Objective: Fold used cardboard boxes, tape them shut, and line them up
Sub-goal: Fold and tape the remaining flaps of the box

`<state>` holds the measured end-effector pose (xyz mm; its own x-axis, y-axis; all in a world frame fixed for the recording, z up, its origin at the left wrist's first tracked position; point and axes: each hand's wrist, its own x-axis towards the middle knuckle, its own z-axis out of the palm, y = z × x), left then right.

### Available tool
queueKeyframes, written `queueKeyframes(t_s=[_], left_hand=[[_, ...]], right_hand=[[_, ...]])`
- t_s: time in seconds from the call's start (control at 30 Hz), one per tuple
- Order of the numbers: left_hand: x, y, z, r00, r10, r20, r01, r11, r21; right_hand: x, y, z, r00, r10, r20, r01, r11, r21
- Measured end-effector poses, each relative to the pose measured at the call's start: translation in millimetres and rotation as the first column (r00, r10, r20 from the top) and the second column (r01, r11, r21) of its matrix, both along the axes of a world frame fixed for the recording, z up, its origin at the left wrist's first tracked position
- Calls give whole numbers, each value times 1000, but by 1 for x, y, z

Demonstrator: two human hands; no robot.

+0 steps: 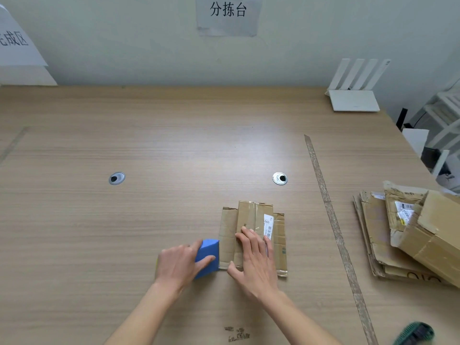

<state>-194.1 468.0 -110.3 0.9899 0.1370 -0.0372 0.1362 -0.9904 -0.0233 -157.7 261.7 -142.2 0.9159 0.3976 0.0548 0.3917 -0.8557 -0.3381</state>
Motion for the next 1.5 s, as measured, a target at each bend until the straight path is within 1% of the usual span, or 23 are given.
queueKeyframes(t_s=[0.07, 0.13, 0.2, 0.23, 0.3, 0.37, 0.43, 0.47, 0.5, 0.57, 0.63, 0.7, 0.77, 0.8, 0.87, 0.93, 0.97, 1.0, 1.07, 1.13, 1.27, 1.37, 1.5], left_hand=[[-8, 11, -1, 997, 19, 80, -14, 998, -60], [-13, 18, 3, 988, 44, 148, -32, 996, -88], [-18, 22, 7, 985, 80, 152, -63, 991, -117], [-21, 24, 7, 983, 97, 153, -76, 988, -138], [-24, 26, 2, 975, 108, 194, -78, 984, -157], [-28, 24, -7, 969, 110, 219, -76, 984, -159], [-30, 21, -14, 972, 98, 213, -67, 987, -148], [-30, 20, -16, 973, 85, 213, -57, 989, -134], [-30, 19, -18, 975, 69, 212, -45, 992, -115], [-30, 16, -19, 975, 47, 217, -28, 996, -87], [-30, 15, -22, 975, 56, 216, -36, 995, -93], [-31, 15, -23, 973, 60, 222, -37, 994, -107], [-27, 12, -20, 959, 56, 279, -26, 994, -111], [-24, 7, -18, 946, 38, 322, -3, 994, -109], [-15, -9, -14, 928, -79, 364, 128, 986, -111], [-7, -25, -14, 911, -254, 324, 307, 943, -125], [-5, -34, -16, 904, -321, 282, 369, 920, -134], [-2, -41, -19, 902, -364, 233, 403, 903, -150], [0, -51, -25, 917, -369, 148, 393, 898, -198], [0, -54, -28, 939, -332, 90, 344, 906, -248], [2, -55, -26, 946, -323, 34, 320, 909, -267], [6, -56, -26, 941, -332, 63, 337, 907, -253], [9, -55, -22, 944, -331, 5, 321, 914, -249]], right_hand=[[-2, 9, 3, 999, -53, -12, 53, 998, -22], [-1, 18, 5, 993, -115, -22, 114, 993, -35], [0, 21, 6, 988, -150, -35, 149, 988, -33], [0, 21, 5, 990, -138, -36, 137, 990, -39], [1, 16, 5, 996, -71, -51, 68, 996, -56], [4, 6, 6, 994, 22, -109, -24, 1000, -13], [10, -9, 12, 964, 143, -224, -136, 990, 45], [14, -18, 15, 944, 205, -258, -194, 979, 67], [16, -27, 16, 932, 256, -258, -246, 967, 71], [18, -41, 12, 933, 311, -179, -311, 950, 29], [17, -47, 5, 943, 316, -104, -319, 948, -14], [15, -44, 0, 948, 304, -89, -308, 950, -38], [12, -41, -1, 954, 291, -74, -297, 952, -78], [11, -39, -1, 957, 281, -69, -286, 954, -90], [10, -38, 0, 959, 271, -84, -278, 958, -77], [14, -40, 3, 945, 304, -117, -306, 952, 1], [16, -42, 6, 932, 328, -151, -324, 944, 57], [19, -46, 10, 916, 353, -190, -337, 935, 113], [25, -58, 18, 879, 408, -245, -371, 910, 186], [33, -75, 22, 847, 454, -276, -423, 891, 167], [46, -106, 19, 837, 486, -253, -497, 868, 24], [49, -111, 12, 845, 482, -234, -491, 871, 22], [50, -110, 8, 852, 475, -219, -483, 875, 18]])
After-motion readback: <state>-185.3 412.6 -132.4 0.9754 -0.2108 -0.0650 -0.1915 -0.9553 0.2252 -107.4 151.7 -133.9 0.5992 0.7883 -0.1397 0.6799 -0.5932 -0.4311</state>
